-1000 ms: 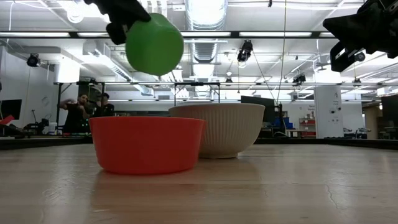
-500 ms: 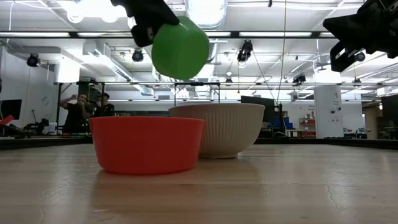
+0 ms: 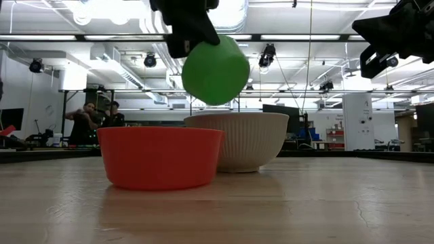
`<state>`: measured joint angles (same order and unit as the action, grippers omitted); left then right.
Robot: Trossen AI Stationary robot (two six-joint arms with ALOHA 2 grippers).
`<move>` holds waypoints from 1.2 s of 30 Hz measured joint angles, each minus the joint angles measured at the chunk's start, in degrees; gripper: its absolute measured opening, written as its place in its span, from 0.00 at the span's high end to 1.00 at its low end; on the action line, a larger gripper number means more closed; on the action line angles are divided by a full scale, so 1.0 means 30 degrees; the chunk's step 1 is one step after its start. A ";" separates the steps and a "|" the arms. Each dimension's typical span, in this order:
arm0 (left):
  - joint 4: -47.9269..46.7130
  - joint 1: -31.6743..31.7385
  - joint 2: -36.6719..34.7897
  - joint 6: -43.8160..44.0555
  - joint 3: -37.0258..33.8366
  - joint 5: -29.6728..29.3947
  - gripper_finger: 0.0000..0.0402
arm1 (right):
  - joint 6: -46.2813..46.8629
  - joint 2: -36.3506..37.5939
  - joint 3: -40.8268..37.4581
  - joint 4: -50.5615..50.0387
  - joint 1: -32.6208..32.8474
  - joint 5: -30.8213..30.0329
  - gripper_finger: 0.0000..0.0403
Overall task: Nest bowls inside each other
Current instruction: Stack the top green bowl on the right green bowl
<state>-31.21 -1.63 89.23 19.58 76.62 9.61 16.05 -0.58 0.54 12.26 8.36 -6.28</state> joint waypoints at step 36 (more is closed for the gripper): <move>0.0126 -0.1492 0.3090 -0.0831 0.0948 -0.2758 0.96 | 0.0000 0.0000 0.0000 0.0001 0.0000 -0.0007 0.98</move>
<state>-30.83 -6.11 98.50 17.09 79.46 1.33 16.05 -0.58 0.54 12.27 8.36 -6.31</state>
